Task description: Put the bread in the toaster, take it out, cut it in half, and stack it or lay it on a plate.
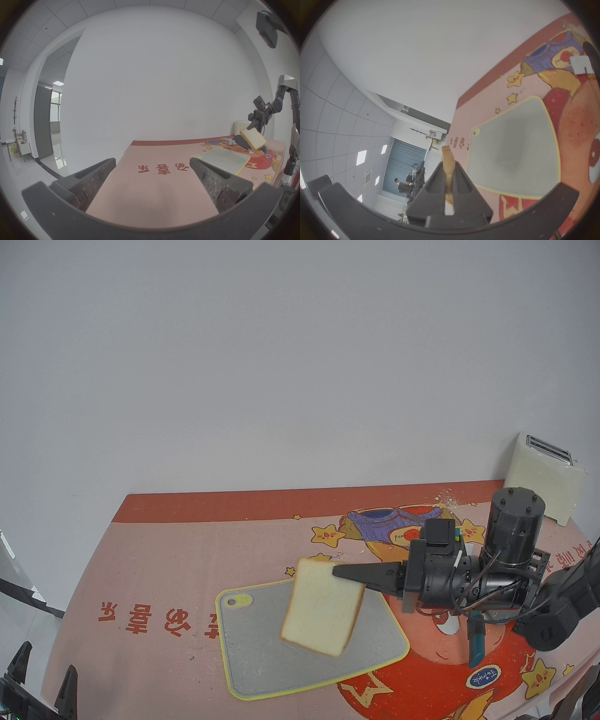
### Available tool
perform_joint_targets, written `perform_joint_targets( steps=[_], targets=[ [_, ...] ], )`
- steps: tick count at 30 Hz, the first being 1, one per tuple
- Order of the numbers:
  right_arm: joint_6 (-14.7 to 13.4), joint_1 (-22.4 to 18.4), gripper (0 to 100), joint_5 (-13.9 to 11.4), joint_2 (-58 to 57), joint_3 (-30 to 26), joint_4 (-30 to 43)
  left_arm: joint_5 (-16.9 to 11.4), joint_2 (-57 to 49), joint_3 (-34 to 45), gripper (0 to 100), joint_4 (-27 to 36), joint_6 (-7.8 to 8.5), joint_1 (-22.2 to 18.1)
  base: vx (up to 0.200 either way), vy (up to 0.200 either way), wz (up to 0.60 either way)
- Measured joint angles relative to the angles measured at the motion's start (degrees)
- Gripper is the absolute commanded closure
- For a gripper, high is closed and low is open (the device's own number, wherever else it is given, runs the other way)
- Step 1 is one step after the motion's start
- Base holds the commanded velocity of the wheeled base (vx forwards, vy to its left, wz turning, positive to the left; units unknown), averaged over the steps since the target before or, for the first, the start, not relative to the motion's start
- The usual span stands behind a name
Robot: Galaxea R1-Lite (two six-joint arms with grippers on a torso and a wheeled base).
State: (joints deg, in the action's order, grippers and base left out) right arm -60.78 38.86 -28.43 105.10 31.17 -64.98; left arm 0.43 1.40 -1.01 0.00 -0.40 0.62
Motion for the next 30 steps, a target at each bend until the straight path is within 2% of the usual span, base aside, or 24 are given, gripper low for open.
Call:
perform_joint_targets(
  steps=[5, 8, 19, 24, 30],
  targets=[
    [-2.33, 1.35, 100, 6.01, 6.9, -2.32, -10.13, 0.0, 0.0, 0.0, 0, 0.0, 0.02, 0.01, 0.0, 0.0, 0.0],
    [-2.96, 2.06, 100, 7.33, 9.29, -3.06, -10.68, 0.0, 0.0, 0.0, 0, 0.0, 0.05, 0.01, 0.0, 0.0, 0.0],
    [-2.99, 2.34, 100, 7.68, 13.51, -2.86, -10.48, 0.0, 0.0, 0.0, 0, 0.0, 0.07, 0.0, 0.0, 0.0, 0.0],
    [-2.8, 1.76, 100, 8.84, 14.18, -2.29, -10.51, 0.0, 0.0, 0.0, 0, 0.0, 0.09, 0.01, 0.0, 0.0, 0.0],
    [-1.67, 0.88, 100, 9.03, 15.45, -2.12, -10.54, 0.0, 0.0, 0.0, 0, 0.0, 0.07, -0.02, 0.0, 0.0, 0.0]
  ],
)
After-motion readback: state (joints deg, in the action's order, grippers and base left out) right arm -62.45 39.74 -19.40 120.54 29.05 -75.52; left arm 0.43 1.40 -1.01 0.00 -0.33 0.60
